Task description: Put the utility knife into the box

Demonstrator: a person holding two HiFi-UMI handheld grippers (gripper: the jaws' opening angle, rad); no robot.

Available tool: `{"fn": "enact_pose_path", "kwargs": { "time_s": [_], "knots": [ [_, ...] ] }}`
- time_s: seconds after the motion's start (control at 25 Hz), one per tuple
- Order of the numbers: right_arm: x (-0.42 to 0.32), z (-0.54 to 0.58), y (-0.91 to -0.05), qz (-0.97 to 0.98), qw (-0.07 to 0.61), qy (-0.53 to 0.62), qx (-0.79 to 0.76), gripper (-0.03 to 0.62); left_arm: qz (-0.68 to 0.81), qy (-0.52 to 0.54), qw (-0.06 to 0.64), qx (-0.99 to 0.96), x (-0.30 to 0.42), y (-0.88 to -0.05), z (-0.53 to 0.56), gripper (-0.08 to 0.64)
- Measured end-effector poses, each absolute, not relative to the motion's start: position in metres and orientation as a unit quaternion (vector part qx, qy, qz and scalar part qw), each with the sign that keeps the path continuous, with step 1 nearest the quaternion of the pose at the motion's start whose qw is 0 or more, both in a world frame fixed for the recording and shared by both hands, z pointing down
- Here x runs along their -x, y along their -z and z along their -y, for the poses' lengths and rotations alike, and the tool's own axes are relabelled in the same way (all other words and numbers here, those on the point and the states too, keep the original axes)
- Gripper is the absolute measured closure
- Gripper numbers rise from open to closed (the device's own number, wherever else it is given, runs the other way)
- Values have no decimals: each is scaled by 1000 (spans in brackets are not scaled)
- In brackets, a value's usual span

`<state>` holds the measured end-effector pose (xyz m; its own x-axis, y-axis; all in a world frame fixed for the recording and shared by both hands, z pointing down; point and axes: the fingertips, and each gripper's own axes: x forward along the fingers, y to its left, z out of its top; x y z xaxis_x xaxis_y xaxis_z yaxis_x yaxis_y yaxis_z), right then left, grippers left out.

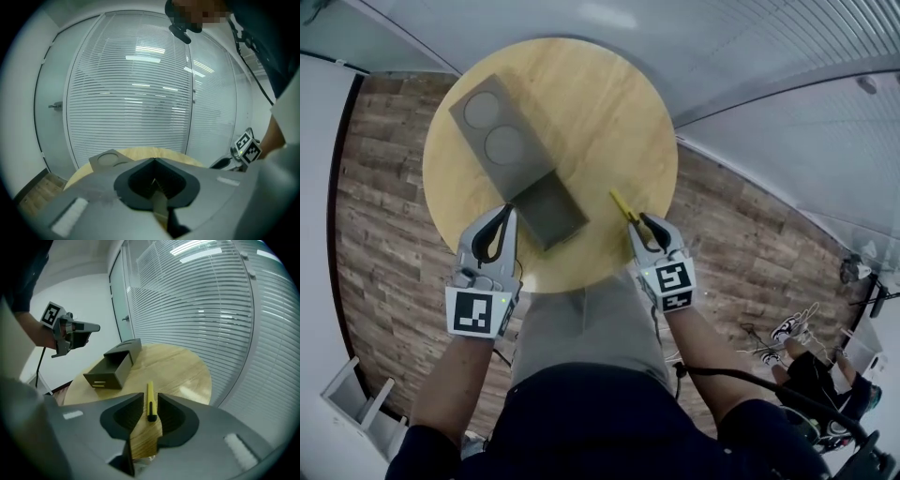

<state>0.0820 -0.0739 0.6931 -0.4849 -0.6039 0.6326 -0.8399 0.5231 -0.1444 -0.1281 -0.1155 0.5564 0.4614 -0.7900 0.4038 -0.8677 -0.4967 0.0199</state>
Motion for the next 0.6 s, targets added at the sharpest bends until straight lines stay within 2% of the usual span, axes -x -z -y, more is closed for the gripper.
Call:
{"fn": "enact_pose_path", "kwargs": {
  "time_s": [0.16,0.44,0.52,0.56,0.6],
  "knots": [
    [-85,77,-713,831,290,-223,-420,467,484,-185,119,-847,123,-570,110,557],
    [-86,78,-730,818,336,-225,-411,468,494,-189,127,-839,121,-573,104,557],
    [-84,78,-731,819,338,-222,-408,472,497,-197,127,-836,125,-573,104,557],
    [-83,78,-731,819,341,-221,-405,511,499,-199,126,-834,127,-572,104,558],
    [-83,78,-731,820,345,-220,-401,518,503,-198,125,-832,129,-569,105,558]
  ]
}}
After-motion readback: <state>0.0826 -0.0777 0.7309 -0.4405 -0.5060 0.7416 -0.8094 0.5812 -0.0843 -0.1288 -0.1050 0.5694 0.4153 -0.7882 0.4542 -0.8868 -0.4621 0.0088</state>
